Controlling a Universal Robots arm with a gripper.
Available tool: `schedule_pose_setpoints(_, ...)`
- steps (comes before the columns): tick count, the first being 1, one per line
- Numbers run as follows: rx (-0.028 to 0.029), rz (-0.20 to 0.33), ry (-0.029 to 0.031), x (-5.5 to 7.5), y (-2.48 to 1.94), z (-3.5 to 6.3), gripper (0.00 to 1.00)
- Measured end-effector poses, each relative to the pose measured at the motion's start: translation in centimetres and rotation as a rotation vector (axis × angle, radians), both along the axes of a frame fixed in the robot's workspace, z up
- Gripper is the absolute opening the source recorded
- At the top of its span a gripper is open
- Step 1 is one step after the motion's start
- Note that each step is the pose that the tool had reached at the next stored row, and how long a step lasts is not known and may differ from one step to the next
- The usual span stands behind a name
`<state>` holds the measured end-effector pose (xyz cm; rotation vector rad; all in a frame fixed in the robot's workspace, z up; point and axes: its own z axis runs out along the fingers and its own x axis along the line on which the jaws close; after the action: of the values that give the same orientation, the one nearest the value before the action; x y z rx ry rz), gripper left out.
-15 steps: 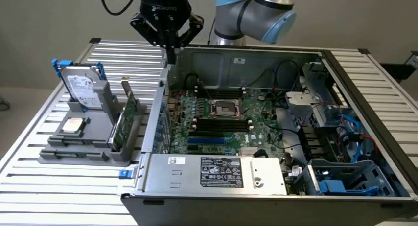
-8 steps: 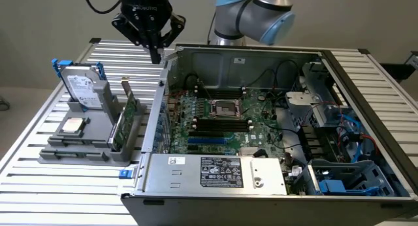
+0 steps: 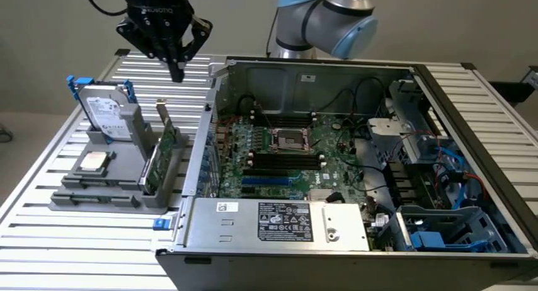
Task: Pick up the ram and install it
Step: 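Reach for the ram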
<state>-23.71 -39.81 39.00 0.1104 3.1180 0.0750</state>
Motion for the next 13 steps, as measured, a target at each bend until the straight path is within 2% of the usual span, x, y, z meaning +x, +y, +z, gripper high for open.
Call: schedule_pose_setpoints(13,0.0000,0.000,0.0001,-5.9,-0.04,-0.24,0.11)
